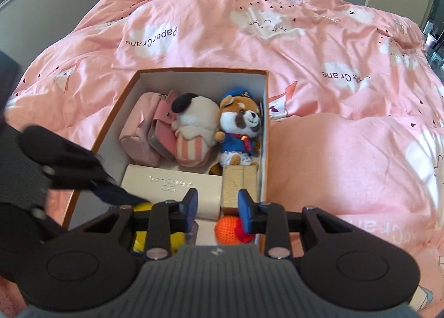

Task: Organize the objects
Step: 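Lift the yellow tape measure with the left gripper and carry it over the orange box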

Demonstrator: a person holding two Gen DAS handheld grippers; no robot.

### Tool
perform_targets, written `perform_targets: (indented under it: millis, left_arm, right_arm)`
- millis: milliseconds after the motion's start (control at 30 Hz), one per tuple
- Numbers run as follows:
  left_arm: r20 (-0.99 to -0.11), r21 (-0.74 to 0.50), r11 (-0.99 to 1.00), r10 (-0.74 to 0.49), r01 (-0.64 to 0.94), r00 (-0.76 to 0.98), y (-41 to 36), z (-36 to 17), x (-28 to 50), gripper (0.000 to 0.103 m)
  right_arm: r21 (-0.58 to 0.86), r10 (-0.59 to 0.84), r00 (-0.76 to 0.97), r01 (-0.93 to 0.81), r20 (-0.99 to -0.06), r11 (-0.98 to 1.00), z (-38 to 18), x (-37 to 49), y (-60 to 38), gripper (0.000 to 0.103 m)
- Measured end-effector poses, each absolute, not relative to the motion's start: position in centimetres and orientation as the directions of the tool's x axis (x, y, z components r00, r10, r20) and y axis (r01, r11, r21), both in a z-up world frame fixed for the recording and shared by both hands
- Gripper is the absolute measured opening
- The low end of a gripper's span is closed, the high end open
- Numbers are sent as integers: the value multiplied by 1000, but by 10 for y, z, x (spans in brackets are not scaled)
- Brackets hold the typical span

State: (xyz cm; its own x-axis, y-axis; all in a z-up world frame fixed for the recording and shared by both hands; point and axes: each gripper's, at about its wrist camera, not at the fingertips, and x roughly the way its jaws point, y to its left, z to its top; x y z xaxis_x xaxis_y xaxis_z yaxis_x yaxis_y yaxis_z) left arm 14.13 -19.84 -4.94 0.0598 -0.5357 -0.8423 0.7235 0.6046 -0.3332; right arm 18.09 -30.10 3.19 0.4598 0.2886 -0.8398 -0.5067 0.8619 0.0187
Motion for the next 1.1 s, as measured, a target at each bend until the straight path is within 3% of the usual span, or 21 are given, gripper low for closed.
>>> perform_targets:
  millis: [500, 1100]
  left_arm:
    - [-866, -390, 598, -496, 700, -59, -232, -88, 148, 60]
    - [-840, -535, 739, -518, 410, -161, -218, -133, 151, 61]
  right_arm:
    - [60, 323, 413, -535, -852, 843, 8, 194, -320, 31]
    - [76, 319, 390, -526, -864, 847, 5, 199, -320, 27]
